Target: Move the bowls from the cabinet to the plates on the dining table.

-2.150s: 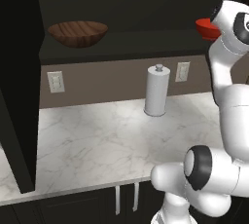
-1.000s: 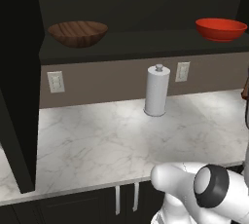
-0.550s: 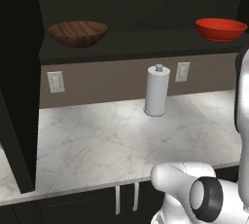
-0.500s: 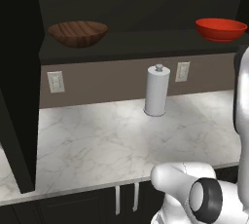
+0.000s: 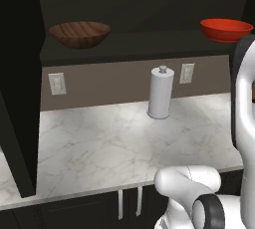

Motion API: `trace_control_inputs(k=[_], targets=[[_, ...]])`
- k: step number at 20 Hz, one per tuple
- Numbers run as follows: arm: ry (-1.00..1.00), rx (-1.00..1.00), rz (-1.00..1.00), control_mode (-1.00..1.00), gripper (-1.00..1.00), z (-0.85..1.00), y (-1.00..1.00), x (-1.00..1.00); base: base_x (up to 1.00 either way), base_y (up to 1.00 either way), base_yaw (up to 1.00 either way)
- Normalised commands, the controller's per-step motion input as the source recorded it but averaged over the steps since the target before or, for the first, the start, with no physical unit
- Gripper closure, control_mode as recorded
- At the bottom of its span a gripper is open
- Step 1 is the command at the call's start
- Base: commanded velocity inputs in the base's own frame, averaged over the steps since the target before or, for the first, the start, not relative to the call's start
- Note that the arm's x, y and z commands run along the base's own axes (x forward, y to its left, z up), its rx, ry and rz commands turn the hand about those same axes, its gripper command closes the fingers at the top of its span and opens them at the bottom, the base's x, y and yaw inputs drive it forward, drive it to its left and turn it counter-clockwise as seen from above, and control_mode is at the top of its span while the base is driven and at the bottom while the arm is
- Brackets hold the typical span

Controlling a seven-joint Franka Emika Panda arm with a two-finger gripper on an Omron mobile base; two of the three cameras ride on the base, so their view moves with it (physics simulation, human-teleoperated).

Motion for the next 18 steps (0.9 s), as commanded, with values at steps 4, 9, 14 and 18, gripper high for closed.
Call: trace_control_inputs(k=[4,9,14,18], targets=[[-0.07,0.17,0.37,-1.00,-1.00,0.01,0.77,0.00,0.00,0.00,0.00],[-0.16,0.24,0.33,-1.00,-1.00,0.03,0.71,0.00,0.00,0.00,0.00],[-0.13,0.27,0.31,-1.00,-1.00,0.00,0.63,0.00,0.00,0.00,0.00],[-0.07,0.28,0.31,-1.00,-1.00,0.00,0.62,0.00,0.00,0.00,0.00]])
